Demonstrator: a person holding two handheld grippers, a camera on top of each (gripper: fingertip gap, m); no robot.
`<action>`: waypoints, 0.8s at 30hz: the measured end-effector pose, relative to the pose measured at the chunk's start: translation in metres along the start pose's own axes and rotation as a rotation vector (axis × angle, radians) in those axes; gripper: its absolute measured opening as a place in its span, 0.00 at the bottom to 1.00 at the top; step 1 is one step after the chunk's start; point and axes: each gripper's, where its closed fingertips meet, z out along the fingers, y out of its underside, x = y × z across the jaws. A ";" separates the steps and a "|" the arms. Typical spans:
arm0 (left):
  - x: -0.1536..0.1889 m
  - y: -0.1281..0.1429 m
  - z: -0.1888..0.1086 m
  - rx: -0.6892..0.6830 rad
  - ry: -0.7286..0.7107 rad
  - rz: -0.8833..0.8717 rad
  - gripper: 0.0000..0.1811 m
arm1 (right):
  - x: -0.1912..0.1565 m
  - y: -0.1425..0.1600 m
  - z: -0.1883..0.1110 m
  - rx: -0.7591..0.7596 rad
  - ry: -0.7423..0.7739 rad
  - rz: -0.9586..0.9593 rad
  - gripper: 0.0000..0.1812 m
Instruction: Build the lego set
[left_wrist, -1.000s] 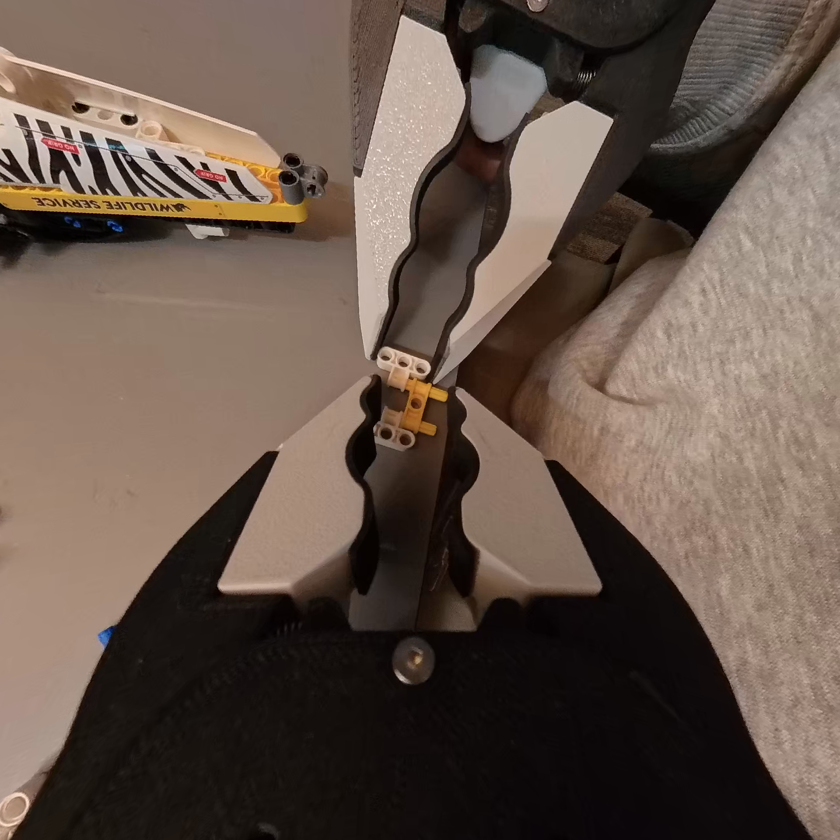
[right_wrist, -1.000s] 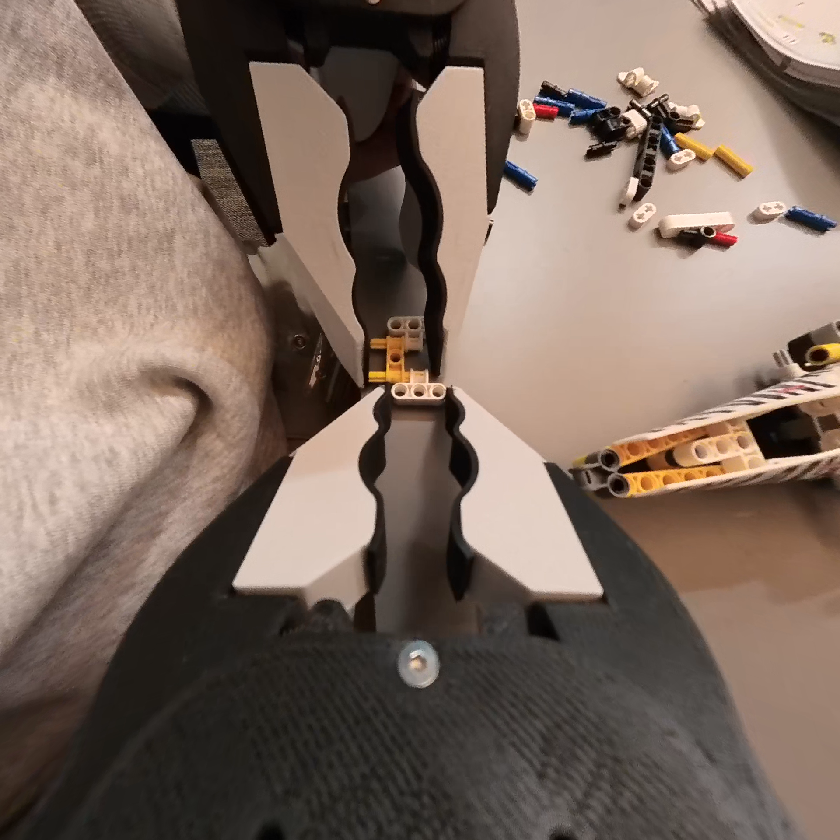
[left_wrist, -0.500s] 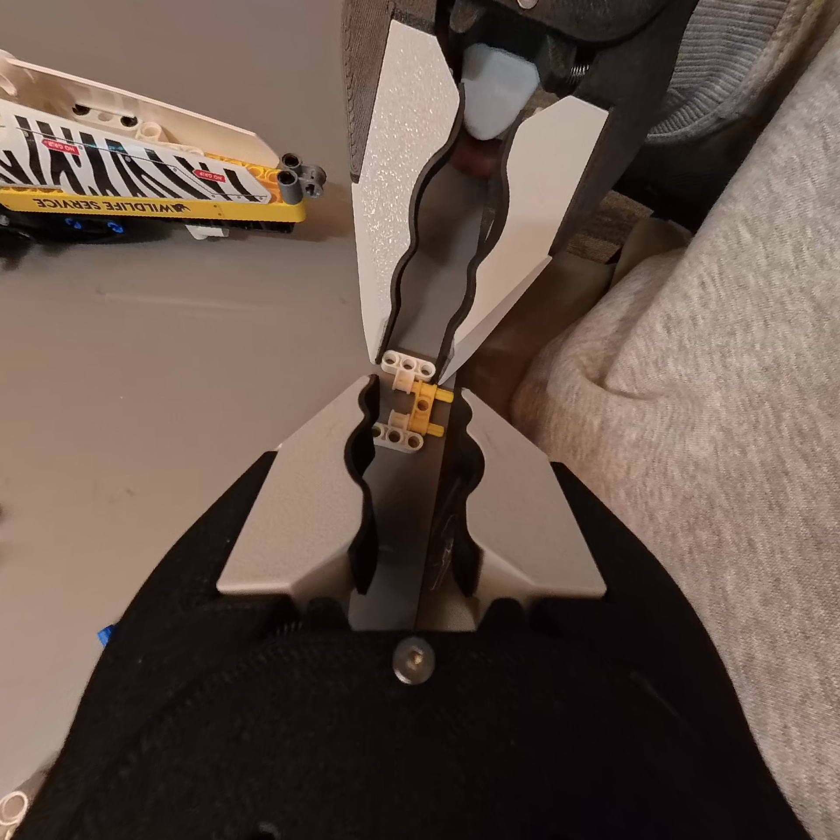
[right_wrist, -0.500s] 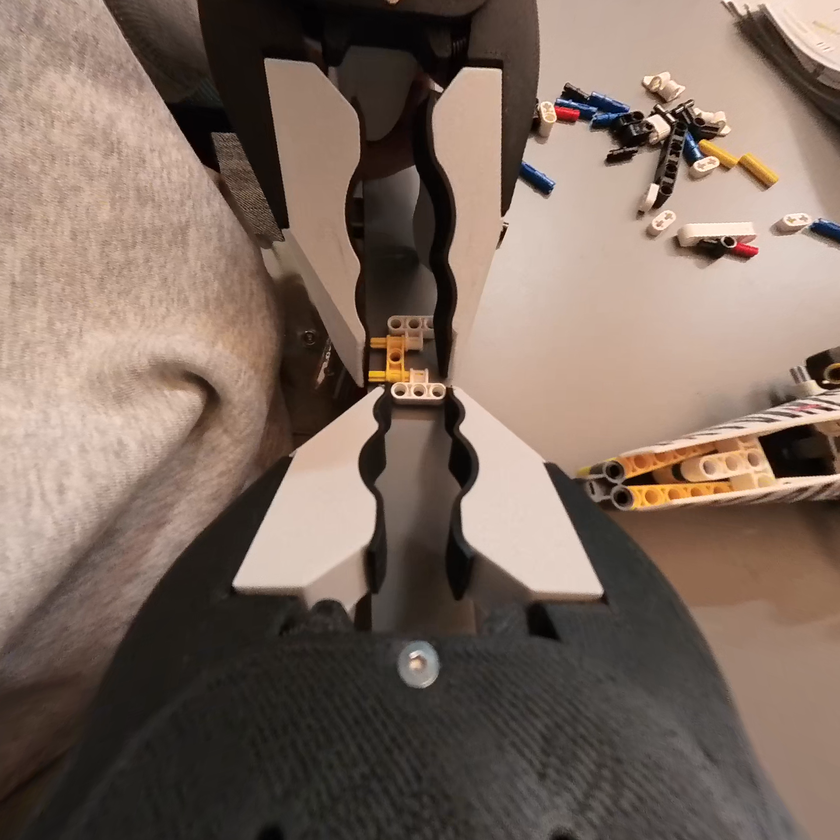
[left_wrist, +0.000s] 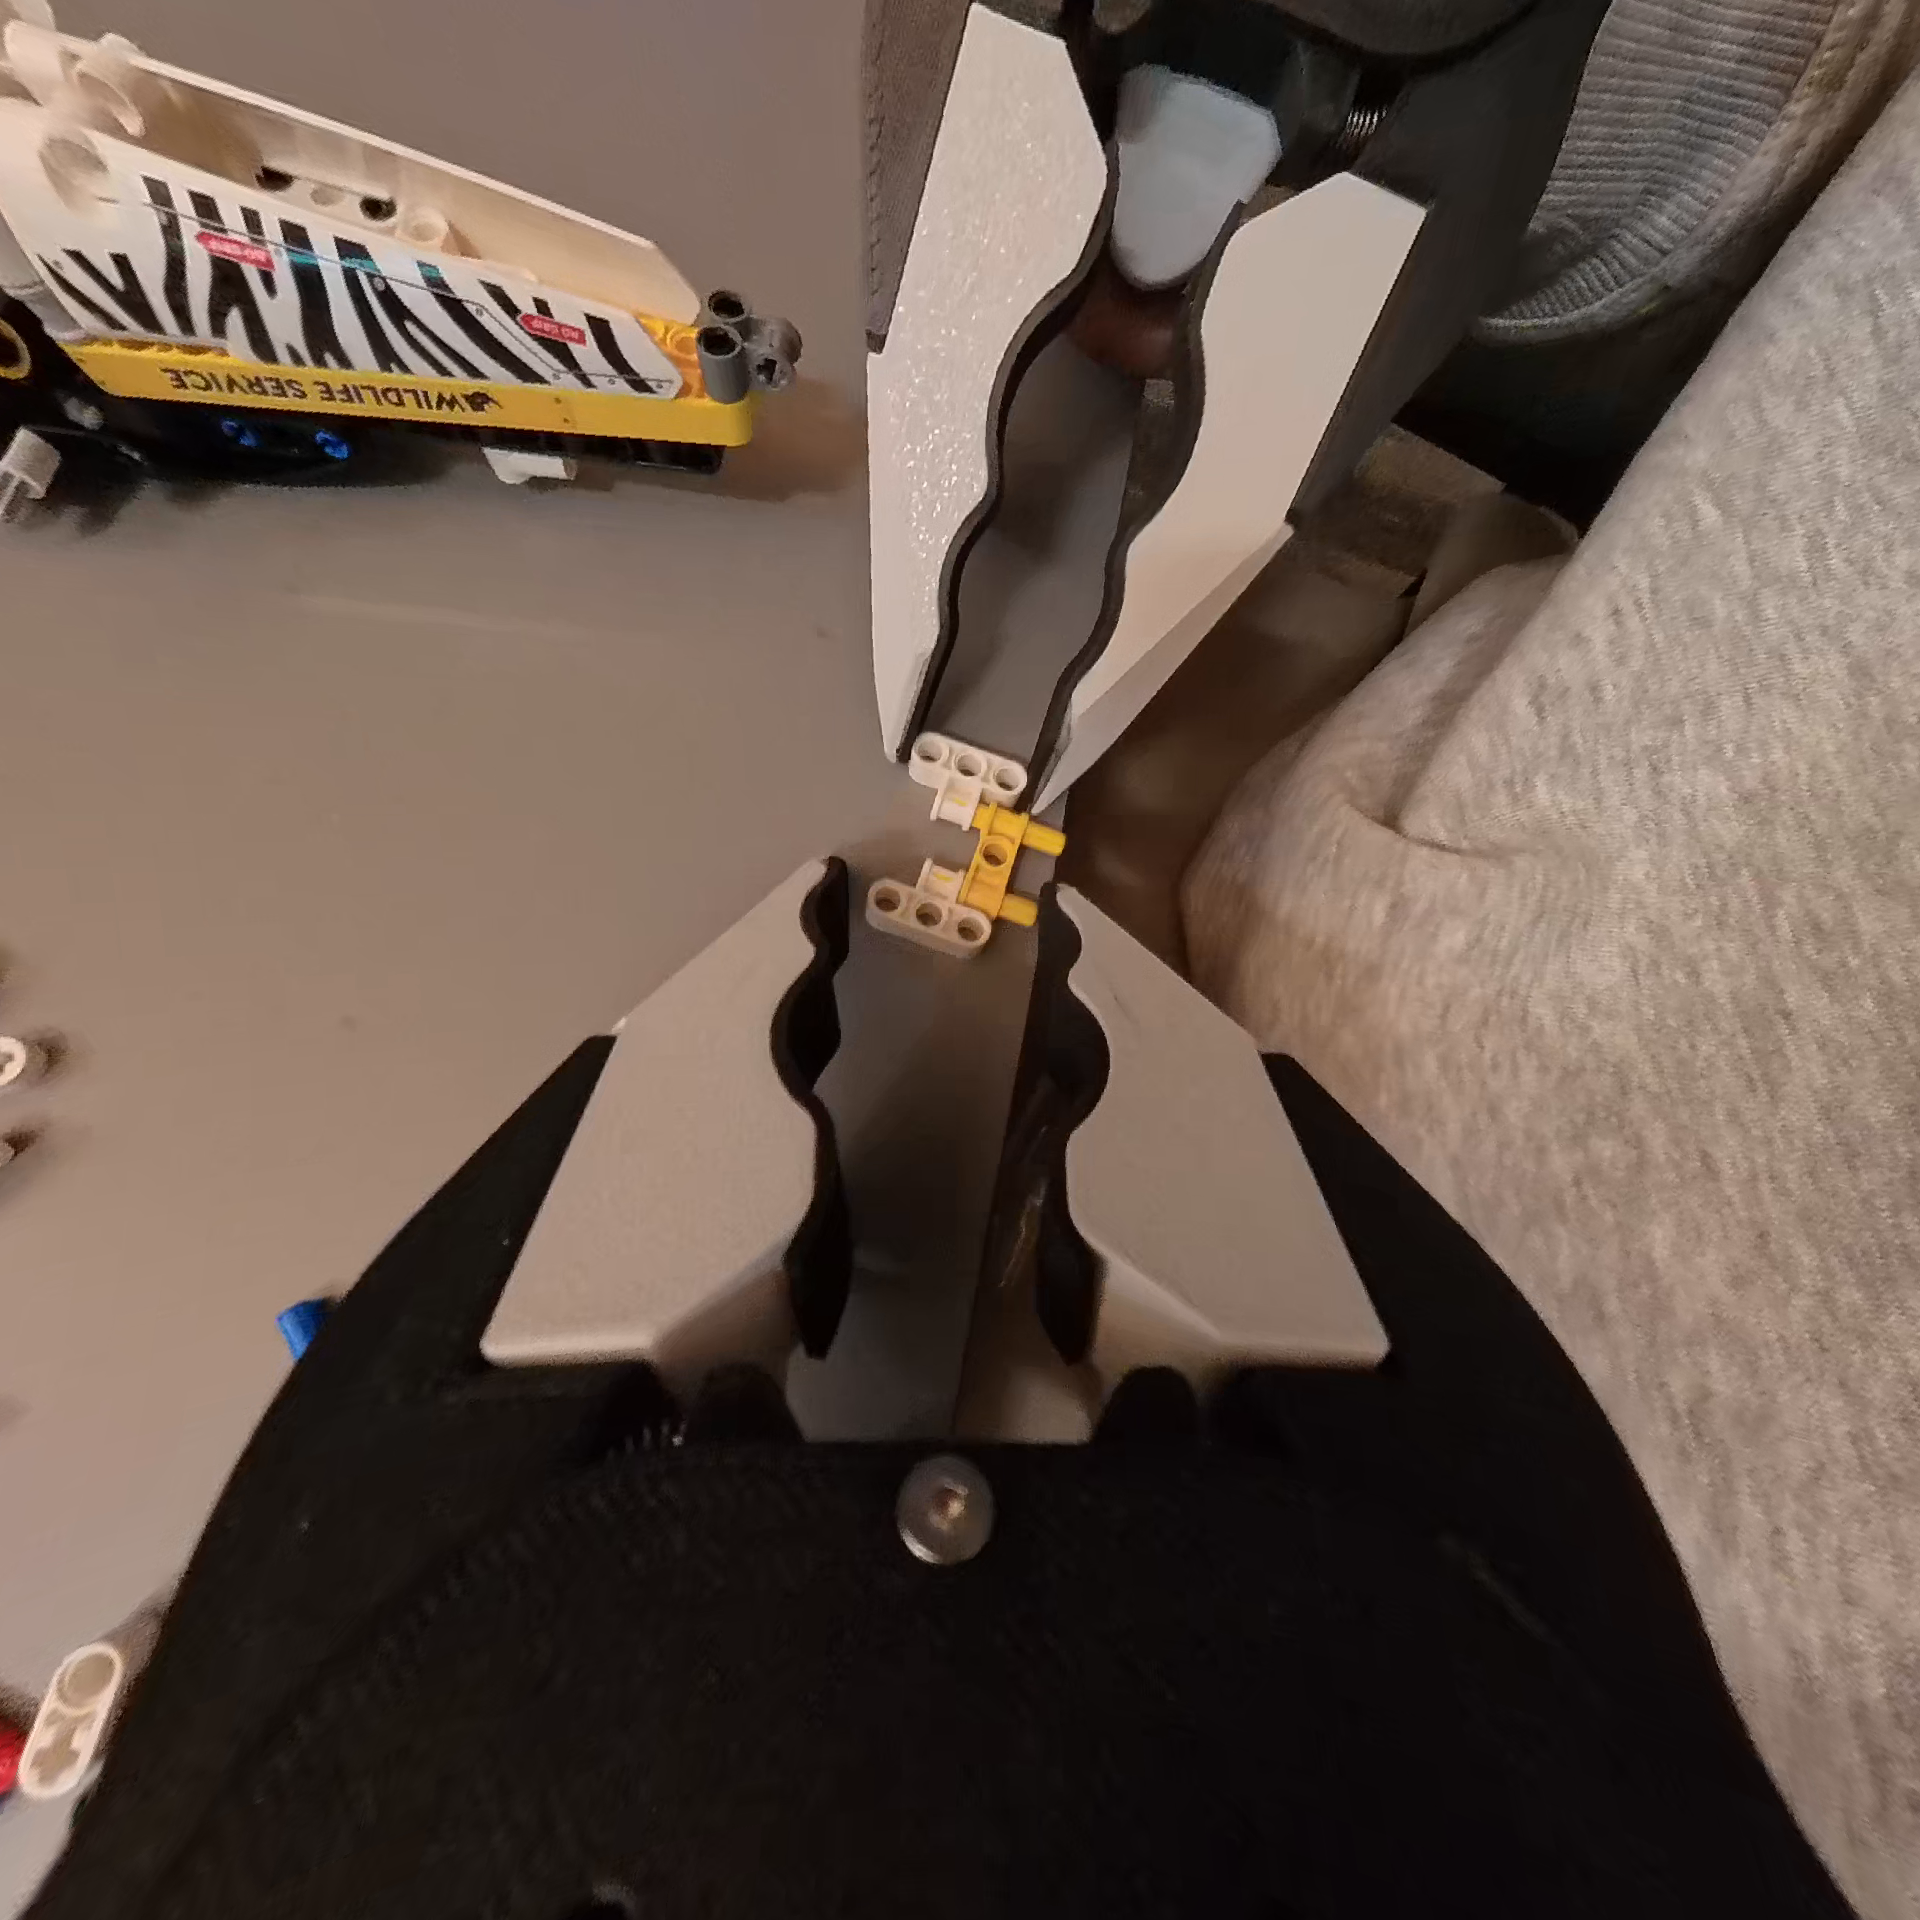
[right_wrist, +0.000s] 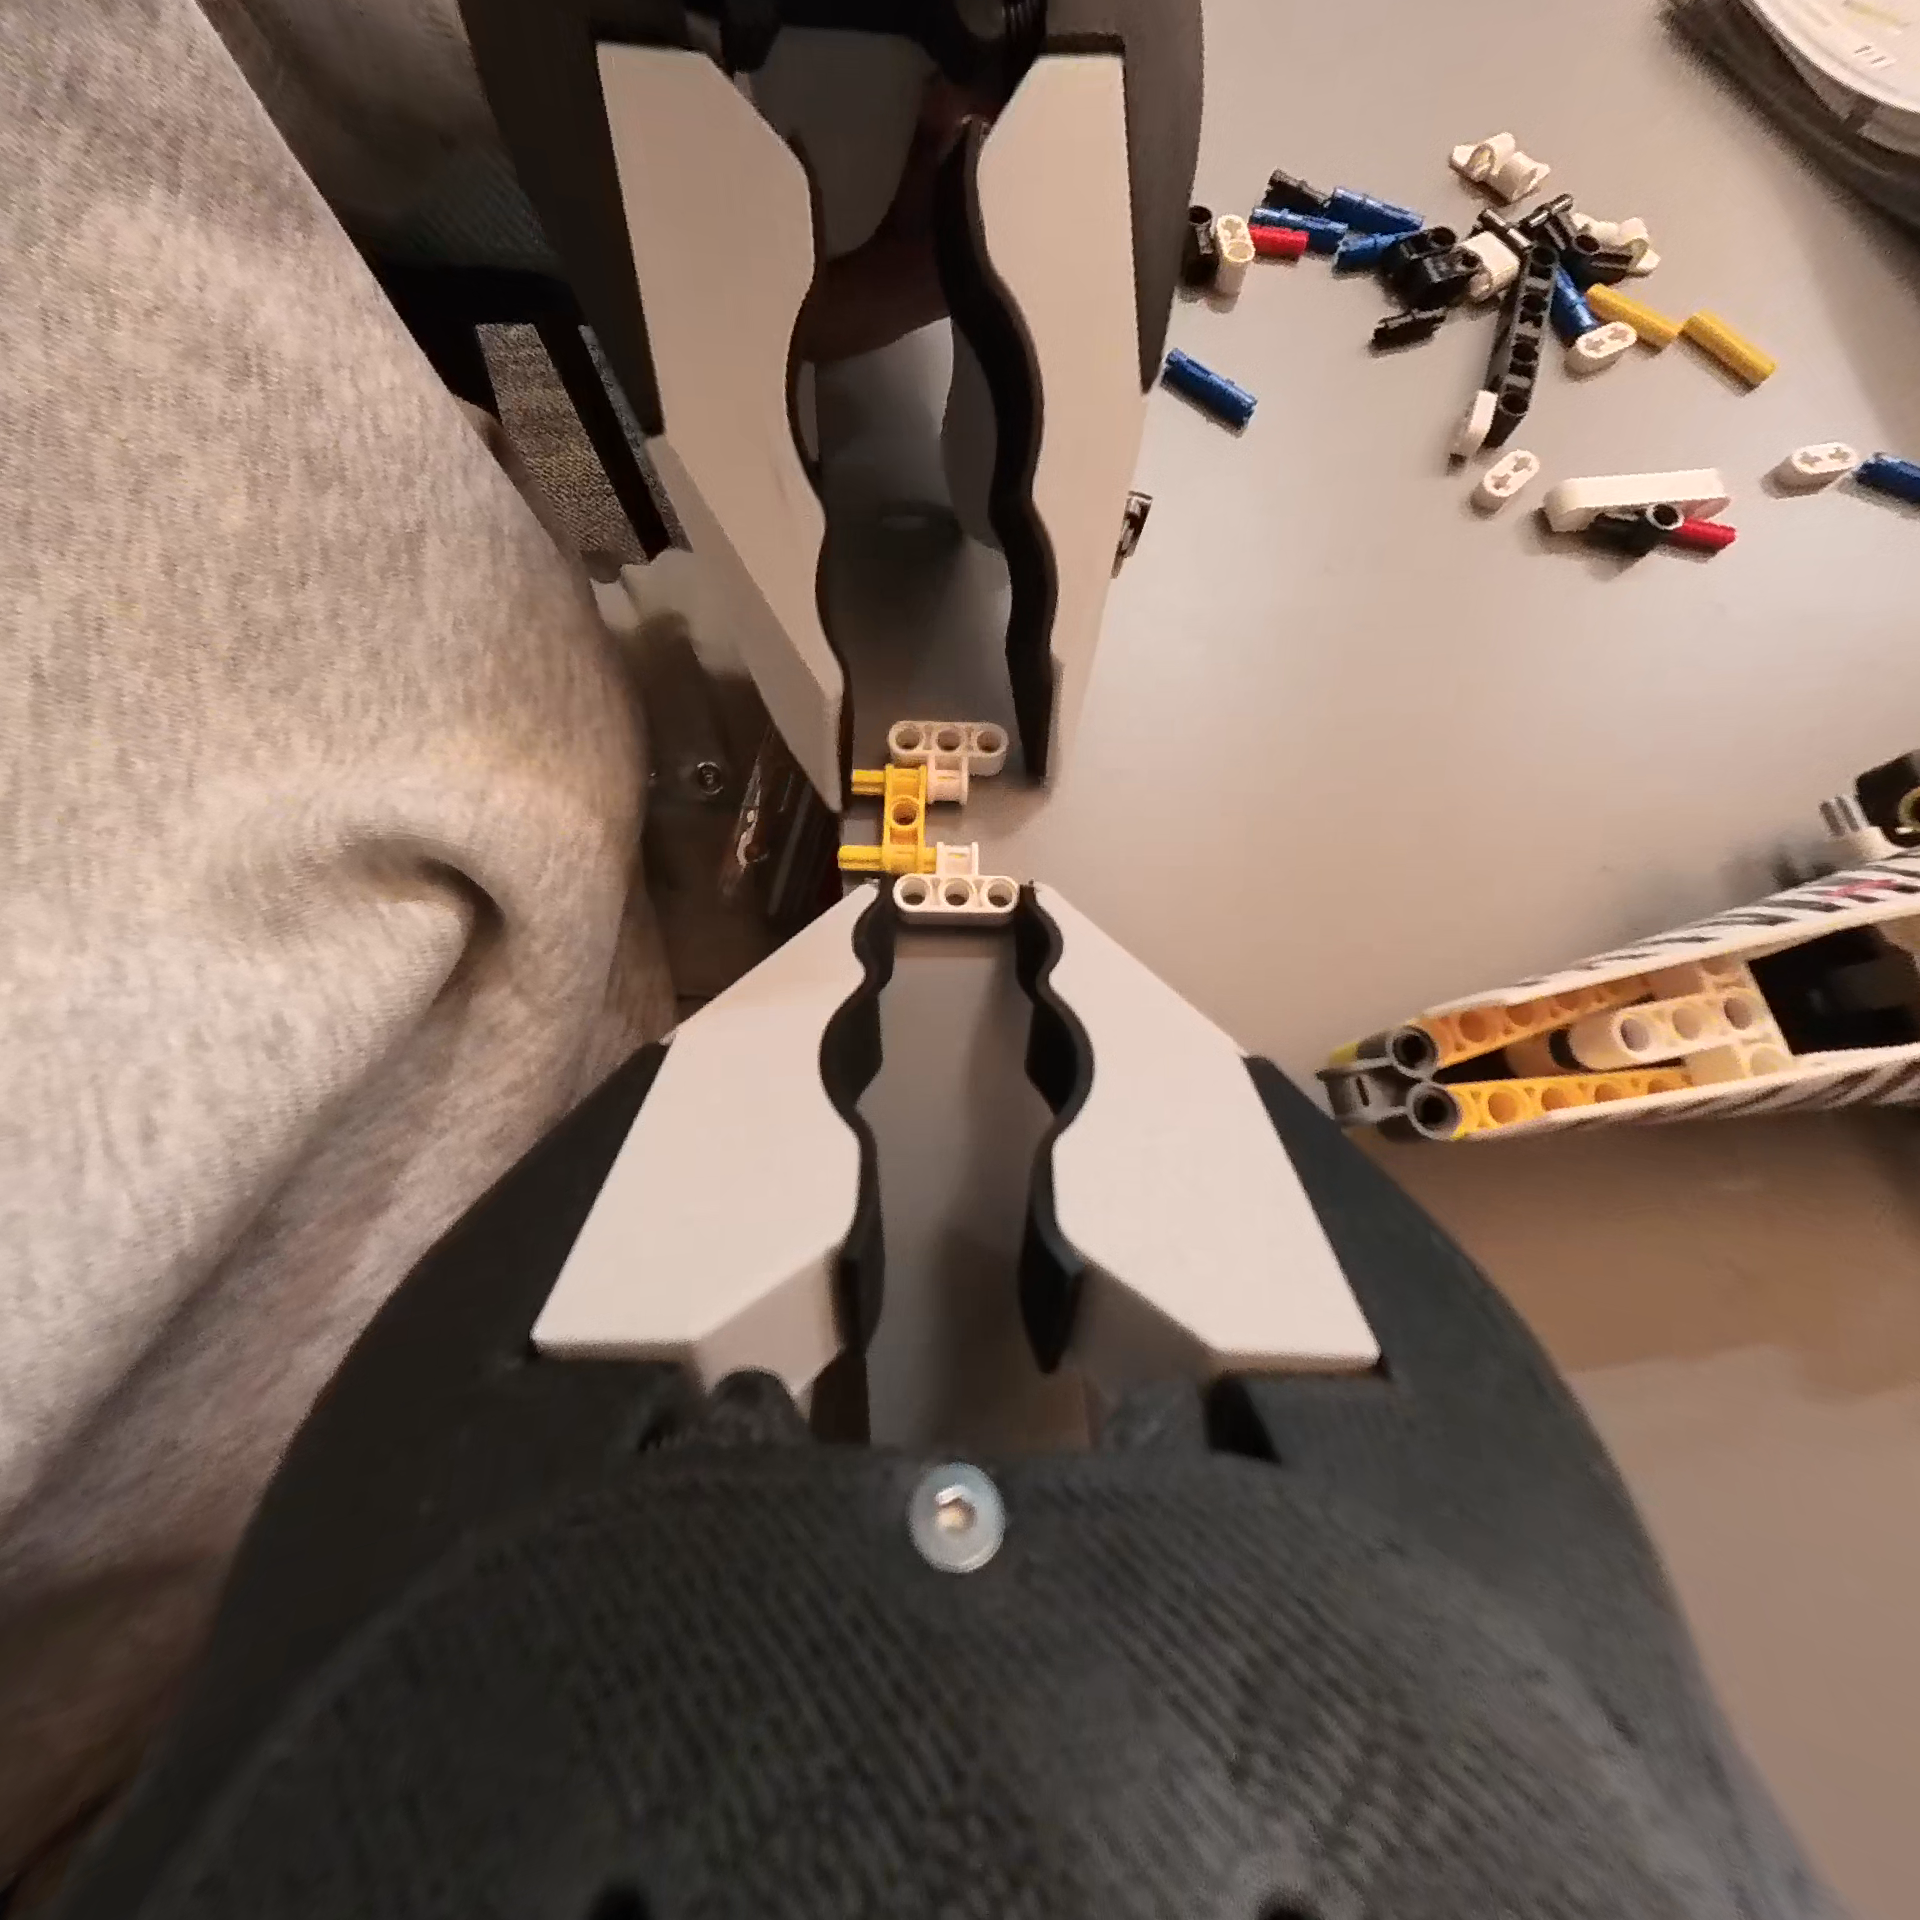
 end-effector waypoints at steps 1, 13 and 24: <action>0.000 0.001 -0.001 0.000 0.000 0.002 0.19 | 0.000 0.000 0.000 0.000 -0.002 0.002 0.11; 0.001 0.002 -0.001 -0.002 -0.005 0.020 0.17 | 0.000 0.000 0.000 0.000 -0.002 -0.004 0.12; 0.001 -0.001 0.003 0.002 -0.036 0.034 0.15 | -0.002 -0.001 0.001 0.000 0.002 -0.004 0.12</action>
